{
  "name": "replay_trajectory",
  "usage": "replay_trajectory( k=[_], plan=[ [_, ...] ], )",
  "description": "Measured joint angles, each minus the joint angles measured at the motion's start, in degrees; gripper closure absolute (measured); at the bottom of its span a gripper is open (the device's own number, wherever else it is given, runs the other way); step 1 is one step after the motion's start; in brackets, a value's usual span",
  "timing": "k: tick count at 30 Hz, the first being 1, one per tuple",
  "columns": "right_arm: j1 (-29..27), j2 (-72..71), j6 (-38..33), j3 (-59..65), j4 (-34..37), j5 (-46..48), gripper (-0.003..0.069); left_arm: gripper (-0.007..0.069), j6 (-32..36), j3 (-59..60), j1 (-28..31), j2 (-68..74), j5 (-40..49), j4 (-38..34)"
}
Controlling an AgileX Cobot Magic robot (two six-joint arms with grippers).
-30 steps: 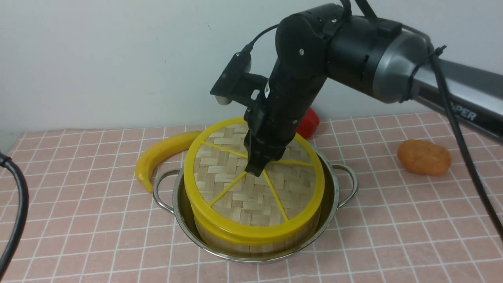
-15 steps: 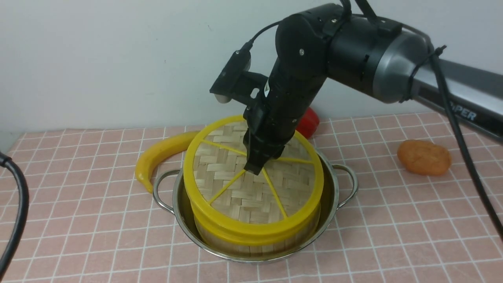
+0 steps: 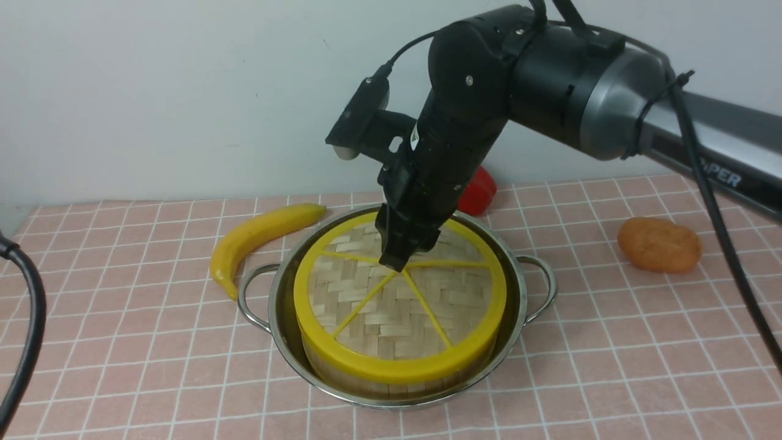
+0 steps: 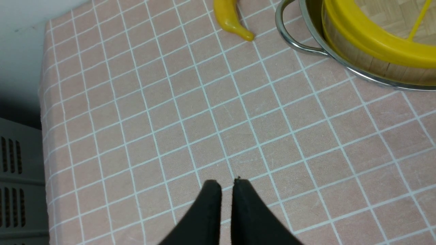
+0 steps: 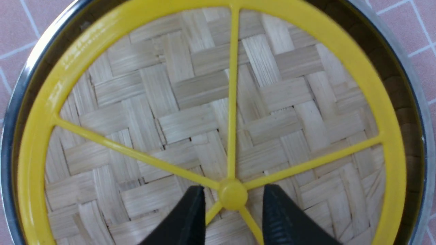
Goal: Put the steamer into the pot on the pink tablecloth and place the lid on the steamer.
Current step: 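Place the bamboo steamer lid onto the steamer basket in the pot with the right gripper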
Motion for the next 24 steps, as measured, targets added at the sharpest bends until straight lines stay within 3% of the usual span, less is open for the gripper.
replay_trajectory(
  k=[24],
  plan=[
    [0.0, 3.5, 2.5, 0.0, -0.6, -1.1, 0.0375, 0.0560, 0.0, 0.0, 0.0, 0.0, 0.0, 0.0]
  ],
)
